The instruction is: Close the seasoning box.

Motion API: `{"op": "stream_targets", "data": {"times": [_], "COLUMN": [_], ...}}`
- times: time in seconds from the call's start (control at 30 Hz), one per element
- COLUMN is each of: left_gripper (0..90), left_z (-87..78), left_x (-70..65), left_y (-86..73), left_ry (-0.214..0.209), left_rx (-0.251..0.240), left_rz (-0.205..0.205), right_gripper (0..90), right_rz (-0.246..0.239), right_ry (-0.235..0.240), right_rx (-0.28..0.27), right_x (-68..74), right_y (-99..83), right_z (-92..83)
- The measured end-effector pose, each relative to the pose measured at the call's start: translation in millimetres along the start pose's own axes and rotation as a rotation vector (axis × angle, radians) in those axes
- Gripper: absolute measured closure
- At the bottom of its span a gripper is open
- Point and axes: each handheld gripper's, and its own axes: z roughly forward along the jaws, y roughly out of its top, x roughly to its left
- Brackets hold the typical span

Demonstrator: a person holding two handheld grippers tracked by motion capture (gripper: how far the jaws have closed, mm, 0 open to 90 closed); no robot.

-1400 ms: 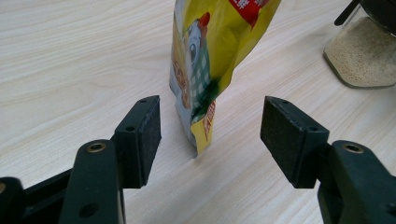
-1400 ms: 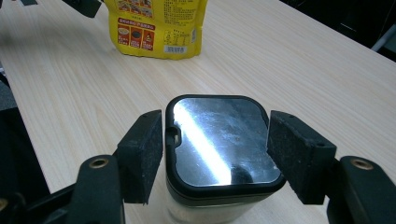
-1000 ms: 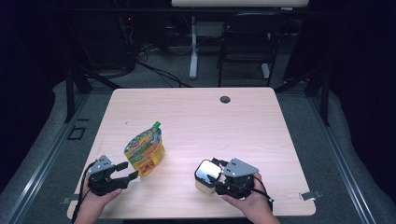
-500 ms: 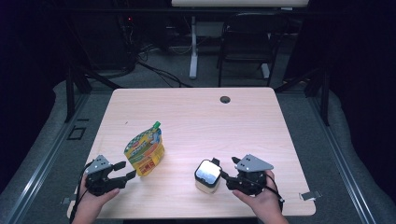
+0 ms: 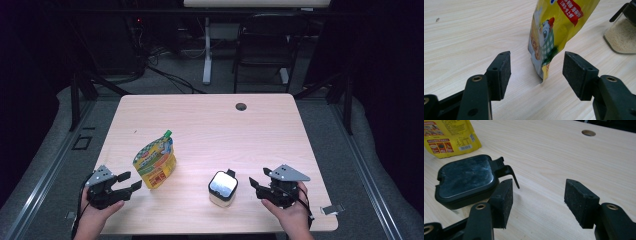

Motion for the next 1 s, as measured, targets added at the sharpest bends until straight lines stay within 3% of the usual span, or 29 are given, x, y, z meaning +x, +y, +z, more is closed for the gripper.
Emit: {"op": "stream_targets", "data": {"times": [0.23, 0.37, 0.47, 0.63, 1.0], "left_gripper": [40.2, 40.3, 40.5, 40.9, 41.0], "left_z": [2.1, 3.6, 4.5, 4.9, 5.4], "left_x": [4.7, 7.1, 8.9, 12.7, 17.2], "left_y": [-1.5, -2.3, -3.6, -5.0, -7.0], "left_ry": [-0.002, -0.001, -0.003, -0.003, 0.01], "left_rx": [0.015, 0.015, 0.022, 0.019, 0.03], "left_rz": [0.006, 0.006, 0.004, -0.009, -0.016], "right_gripper": [40.8, 40.7, 40.8, 40.8, 40.8], "right_rz": [0.029, 0.093, 0.098, 0.166, 0.189], "right_ry": [-0.06, -0.058, -0.078, -0.08, -0.082], "right_rx": [0.015, 0.028, 0.041, 0.038, 0.037], "right_x": [-11.4, -21.1, -25.8, -32.8, -35.2], "right_y": [-15.3, -23.7, -26.7, -31.8, -33.4], "right_z": [7.5, 14.5, 17.5, 19.9, 21.2]}}
